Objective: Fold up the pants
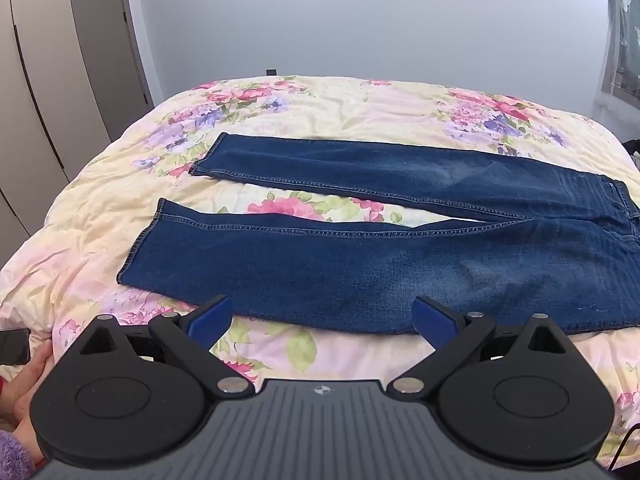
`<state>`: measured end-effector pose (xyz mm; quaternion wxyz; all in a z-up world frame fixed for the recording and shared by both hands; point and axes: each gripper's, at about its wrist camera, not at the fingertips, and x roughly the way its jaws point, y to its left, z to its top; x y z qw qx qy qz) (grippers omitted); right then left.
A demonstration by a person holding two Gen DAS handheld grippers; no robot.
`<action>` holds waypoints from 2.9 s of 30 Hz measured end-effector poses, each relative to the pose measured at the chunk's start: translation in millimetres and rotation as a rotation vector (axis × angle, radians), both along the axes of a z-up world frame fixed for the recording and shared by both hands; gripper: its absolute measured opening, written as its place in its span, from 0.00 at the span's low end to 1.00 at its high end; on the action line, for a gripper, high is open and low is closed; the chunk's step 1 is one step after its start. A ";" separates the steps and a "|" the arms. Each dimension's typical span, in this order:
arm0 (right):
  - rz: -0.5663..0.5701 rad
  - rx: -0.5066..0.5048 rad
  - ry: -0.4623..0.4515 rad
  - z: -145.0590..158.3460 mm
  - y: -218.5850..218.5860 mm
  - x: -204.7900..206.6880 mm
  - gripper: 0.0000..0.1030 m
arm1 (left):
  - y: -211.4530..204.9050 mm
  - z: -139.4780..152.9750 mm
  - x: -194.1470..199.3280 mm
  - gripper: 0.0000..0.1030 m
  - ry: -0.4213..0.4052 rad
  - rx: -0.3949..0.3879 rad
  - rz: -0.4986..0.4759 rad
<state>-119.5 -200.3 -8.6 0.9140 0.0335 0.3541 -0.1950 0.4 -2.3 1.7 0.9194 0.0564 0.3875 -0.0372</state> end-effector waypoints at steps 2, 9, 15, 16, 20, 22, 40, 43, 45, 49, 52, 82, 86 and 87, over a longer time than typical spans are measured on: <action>-0.002 0.003 0.000 -0.4 -2.5 1.5 0.81 | -0.2 0.4 -0.4 1.00 -0.001 -0.001 0.003; -0.005 0.007 0.000 -0.6 -4.0 0.9 0.81 | -0.6 2.5 -1.3 1.00 -0.001 0.002 -0.002; 0.000 0.001 0.001 -0.2 -2.6 2.8 0.81 | 0.1 2.5 -1.1 1.00 -0.001 0.002 -0.003; 0.001 0.000 0.000 -0.2 -2.3 2.1 0.81 | 0.4 2.4 -1.1 1.00 -0.001 0.001 -0.003; 0.002 -0.001 0.000 -0.1 -2.6 2.4 0.81 | 0.7 2.4 -1.1 1.00 -0.001 0.000 -0.003; 0.001 -0.001 -0.001 -0.3 -2.7 2.3 0.81 | 0.6 2.4 -1.2 1.00 -0.002 0.000 -0.003; -0.001 0.007 0.001 -0.5 -5.9 3.0 0.81 | 1.4 -2.5 3.3 1.00 0.003 0.013 -0.004; -0.001 0.008 0.001 -0.5 -6.7 3.0 0.81 | 0.4 -2.9 3.2 1.00 0.003 0.019 -0.003; -0.003 0.007 0.002 -0.6 -6.9 3.2 0.81 | -0.3 -3.7 3.4 1.00 0.005 0.022 -0.004; -0.007 0.010 0.003 -0.9 -7.3 3.4 0.81 | 0.3 -5.3 4.8 1.00 0.014 0.012 -0.003; -0.006 0.014 0.006 -1.5 -8.9 4.4 0.81 | 1.8 -6.0 6.1 1.00 0.017 0.004 0.001; -0.021 0.031 -0.038 -6.2 -34.5 0.8 0.81 | 19.5 -15.9 22.6 1.00 0.067 -0.008 0.008; -0.060 0.032 -0.112 -2.2 -72.0 -7.9 0.81 | 48.2 -15.2 36.8 1.00 0.033 0.026 0.039; -0.073 0.032 -0.128 -0.4 -85.9 -10.5 0.81 | 58.3 -14.6 41.6 1.00 0.016 0.042 0.053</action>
